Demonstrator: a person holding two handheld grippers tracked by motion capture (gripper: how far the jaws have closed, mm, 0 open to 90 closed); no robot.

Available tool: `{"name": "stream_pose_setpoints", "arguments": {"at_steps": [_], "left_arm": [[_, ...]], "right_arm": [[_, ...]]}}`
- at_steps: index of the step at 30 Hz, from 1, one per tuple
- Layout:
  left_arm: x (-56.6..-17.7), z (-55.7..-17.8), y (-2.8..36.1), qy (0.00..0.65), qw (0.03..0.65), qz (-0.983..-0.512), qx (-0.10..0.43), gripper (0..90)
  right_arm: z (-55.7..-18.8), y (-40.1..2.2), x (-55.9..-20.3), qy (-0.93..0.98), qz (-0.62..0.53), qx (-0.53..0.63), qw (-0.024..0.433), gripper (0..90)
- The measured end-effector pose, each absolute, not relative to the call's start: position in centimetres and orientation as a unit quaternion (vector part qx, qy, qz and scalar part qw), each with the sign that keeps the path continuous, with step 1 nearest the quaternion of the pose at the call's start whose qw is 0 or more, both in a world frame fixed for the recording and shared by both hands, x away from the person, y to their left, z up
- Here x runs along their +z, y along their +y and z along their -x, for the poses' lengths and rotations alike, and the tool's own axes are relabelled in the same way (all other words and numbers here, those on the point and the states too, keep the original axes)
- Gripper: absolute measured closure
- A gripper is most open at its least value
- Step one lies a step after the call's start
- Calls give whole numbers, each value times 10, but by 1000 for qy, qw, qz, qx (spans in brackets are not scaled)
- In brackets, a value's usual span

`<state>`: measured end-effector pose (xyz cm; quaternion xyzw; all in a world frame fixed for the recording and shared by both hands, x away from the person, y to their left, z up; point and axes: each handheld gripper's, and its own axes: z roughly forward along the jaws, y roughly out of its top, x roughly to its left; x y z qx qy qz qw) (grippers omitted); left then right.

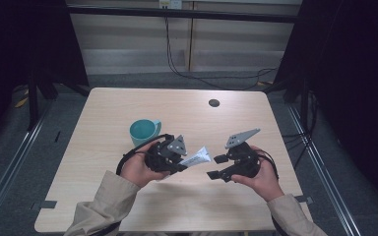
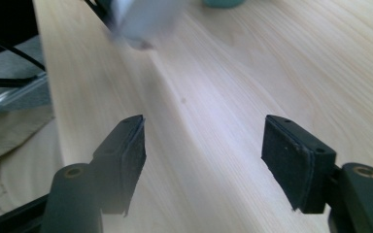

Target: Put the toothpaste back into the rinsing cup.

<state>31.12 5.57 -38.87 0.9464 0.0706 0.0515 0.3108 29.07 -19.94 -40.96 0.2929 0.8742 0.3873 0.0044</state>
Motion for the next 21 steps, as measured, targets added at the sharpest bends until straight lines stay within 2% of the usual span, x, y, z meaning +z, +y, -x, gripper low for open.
{"name": "stream_pose_setpoints", "arguments": {"at_steps": [5,14,16,21], "left_arm": [[-386,-315,64,92,331,-938,47,773],[-381,-319,73,111,353,-928,48,773],[-379,-320,75,119,360,-924,48,772],[-377,-322,79,134,371,-918,52,772]], "right_arm": [[-286,-202,-427,877,-308,369,21,264],[-282,-206,-455,865,-339,369,23,203],[-280,-207,-462,873,-331,357,37,178],[-279,-207,-476,881,-333,332,44,178]]}}
